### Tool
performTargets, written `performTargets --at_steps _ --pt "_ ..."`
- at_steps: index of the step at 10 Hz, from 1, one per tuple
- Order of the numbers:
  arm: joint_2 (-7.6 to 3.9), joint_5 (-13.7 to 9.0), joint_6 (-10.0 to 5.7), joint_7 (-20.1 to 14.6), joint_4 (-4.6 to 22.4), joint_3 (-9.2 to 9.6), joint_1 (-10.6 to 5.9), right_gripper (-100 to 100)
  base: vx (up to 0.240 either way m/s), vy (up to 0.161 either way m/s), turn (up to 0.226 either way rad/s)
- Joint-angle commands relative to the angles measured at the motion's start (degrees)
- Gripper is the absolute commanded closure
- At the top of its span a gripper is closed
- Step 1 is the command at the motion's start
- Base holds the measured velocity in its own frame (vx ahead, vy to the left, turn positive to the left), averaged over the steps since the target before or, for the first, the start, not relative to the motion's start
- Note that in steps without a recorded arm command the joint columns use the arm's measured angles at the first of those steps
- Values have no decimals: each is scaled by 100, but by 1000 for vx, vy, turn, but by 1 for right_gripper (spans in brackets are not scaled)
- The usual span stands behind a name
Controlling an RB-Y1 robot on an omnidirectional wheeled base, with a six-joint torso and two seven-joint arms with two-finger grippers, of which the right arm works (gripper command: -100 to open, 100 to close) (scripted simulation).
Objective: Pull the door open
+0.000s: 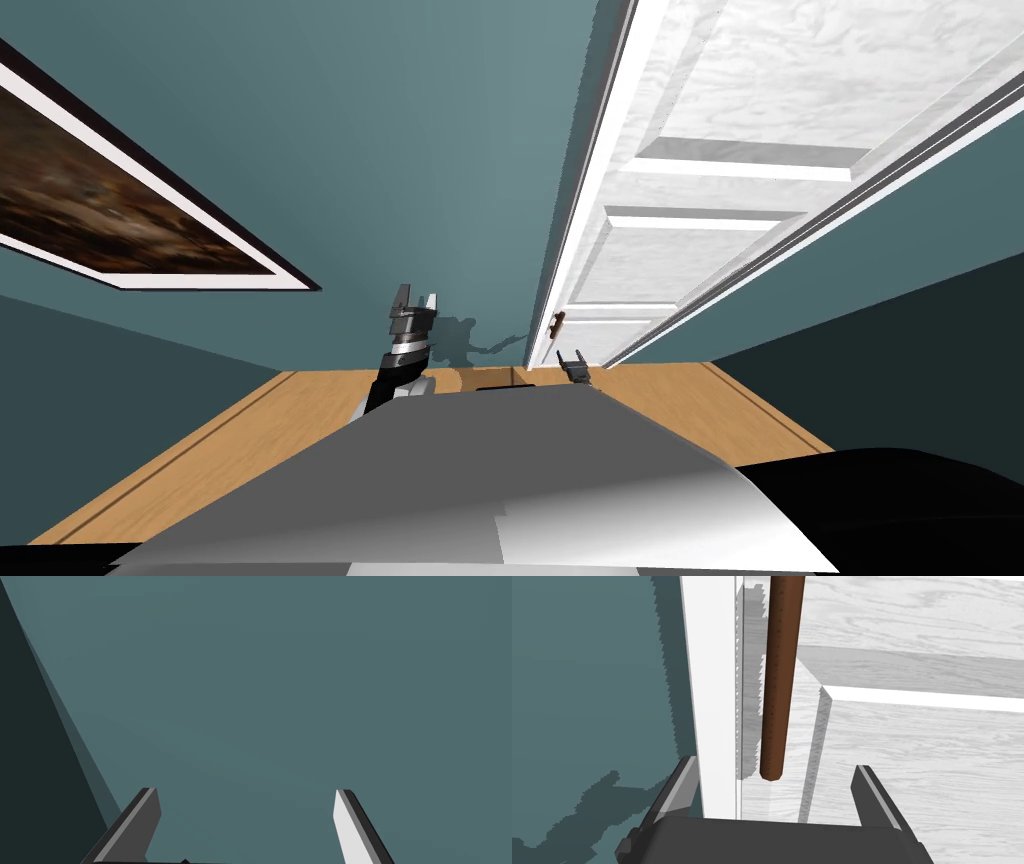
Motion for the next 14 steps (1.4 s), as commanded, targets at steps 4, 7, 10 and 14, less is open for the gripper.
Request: performTargets --at_steps 4,7,10,14 --pt "-410 -172 71 -26 227 -11 -78 -100 80 44 24" --pt "-676 -348 132 -64 471 -20 -162 -100 178 74 19" --pt "-821 -523 192 -101 712 -28 -246 -100 200 -4 19" --pt "-815 -535 212 -108 708 -21 -236 100 24 13 -25"
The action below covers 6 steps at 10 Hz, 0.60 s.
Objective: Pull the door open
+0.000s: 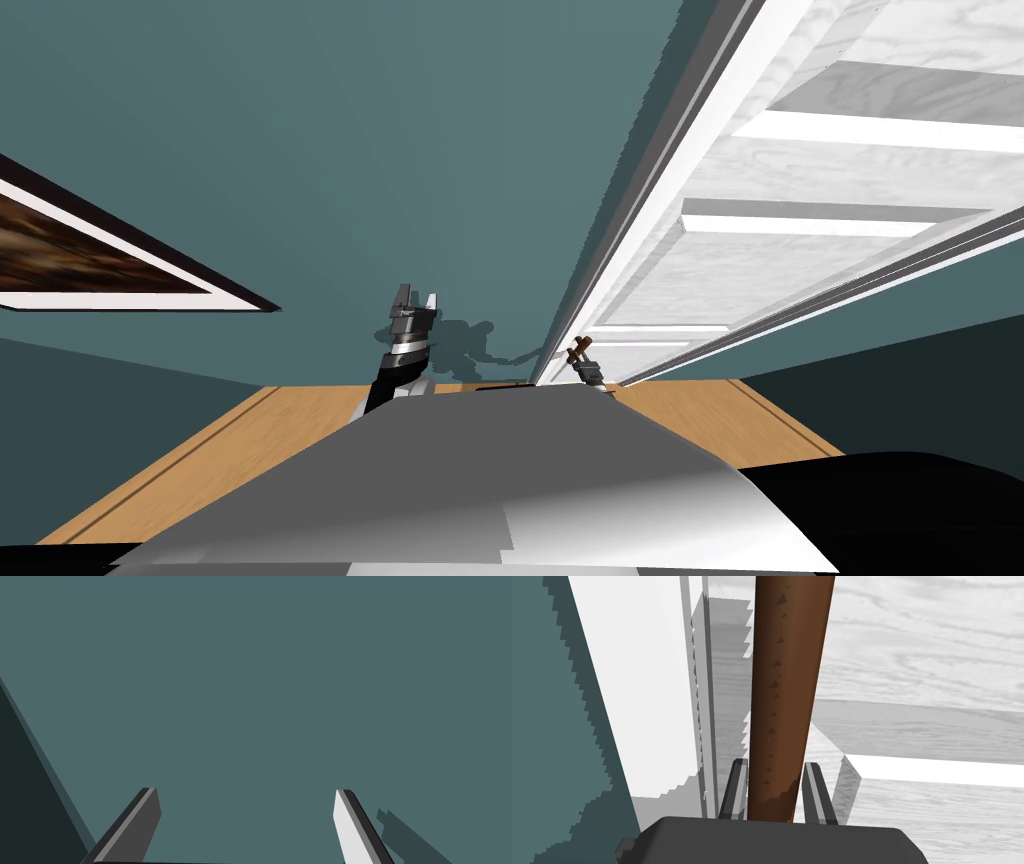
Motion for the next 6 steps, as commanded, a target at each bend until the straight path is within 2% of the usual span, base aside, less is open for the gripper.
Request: performTargets --at_steps 1,4,6 --pt "16 11 13 3 2 22 -3 100 -6 -6 20" --pt "16 11 13 3 2 22 -3 100 0 0 0" --pt "-57 15 113 -23 91 17 -14 100 -112 -45 115"
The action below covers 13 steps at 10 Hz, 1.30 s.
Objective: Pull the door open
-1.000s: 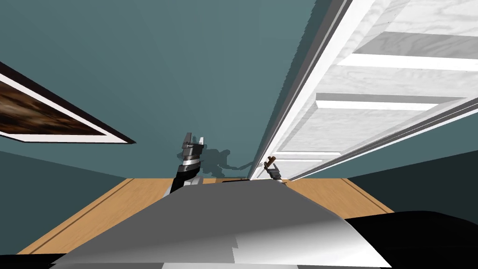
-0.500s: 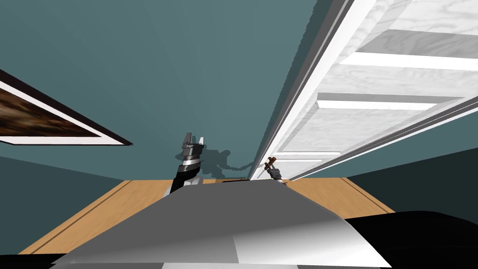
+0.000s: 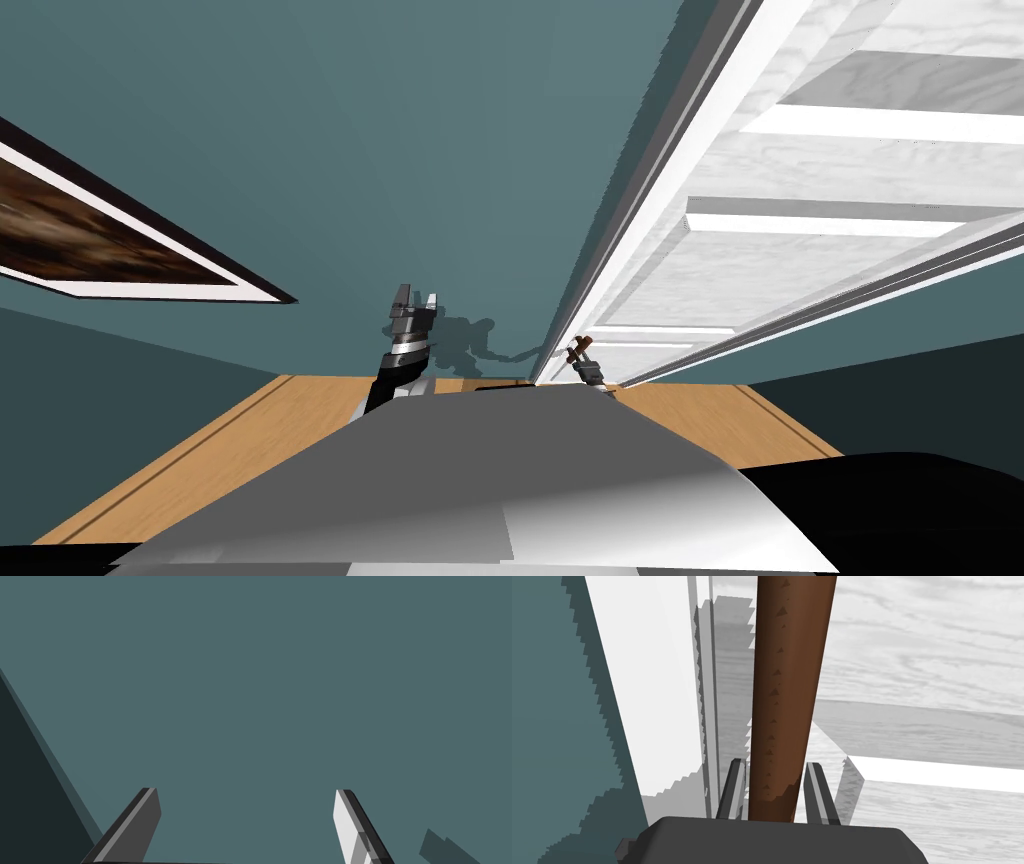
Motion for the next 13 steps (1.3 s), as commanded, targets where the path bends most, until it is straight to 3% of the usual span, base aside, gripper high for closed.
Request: performTargets --at_steps 1,8,10,13 --pt "-40 18 90 -14 91 14 8 100 -176 -38 108" --pt "-329 72 582 -122 523 50 -34 100 -204 -60 140" --pt "-335 70 597 -118 533 51 -53 100 -150 -29 51" --pt "-429 134 742 -154 690 52 -99 100 -177 -45 128"
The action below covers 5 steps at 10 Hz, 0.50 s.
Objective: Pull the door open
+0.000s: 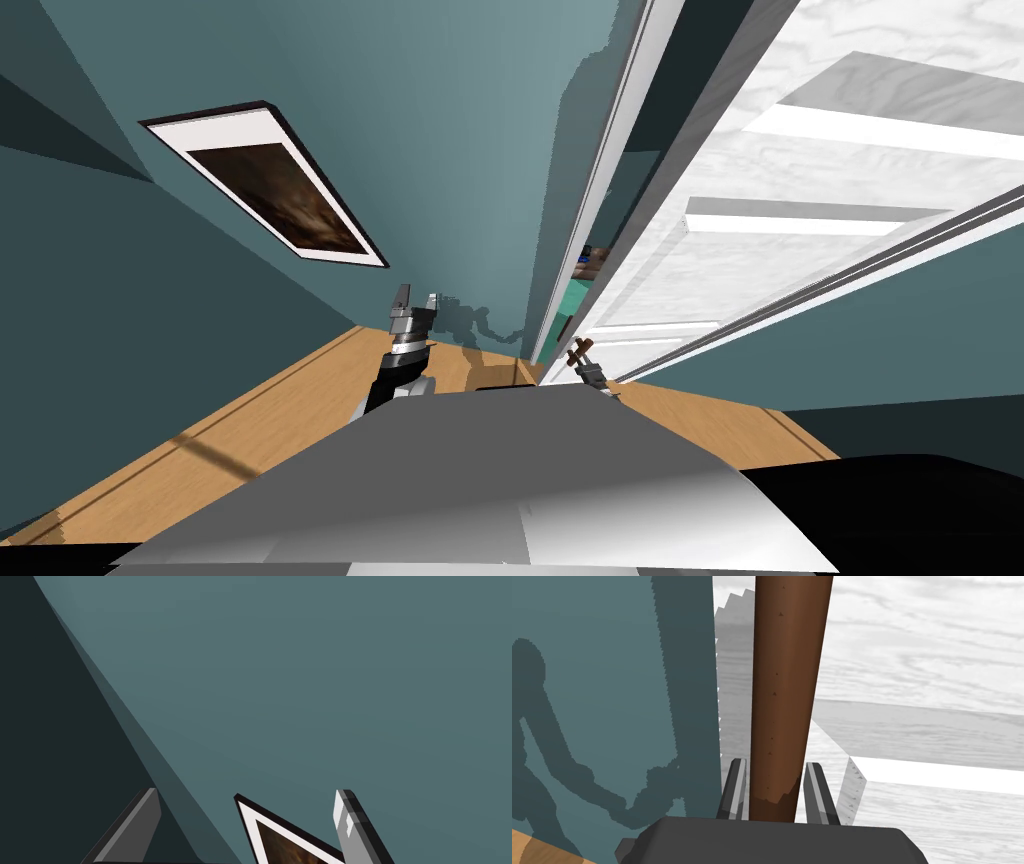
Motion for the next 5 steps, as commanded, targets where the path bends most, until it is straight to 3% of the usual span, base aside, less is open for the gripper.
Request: performTargets --at_steps 1,5 --pt "-40 40 73 -18 89 8 -10 100 -231 -57 126" --pt "-176 123 267 -66 299 -1 -85 100 -225 -70 135"
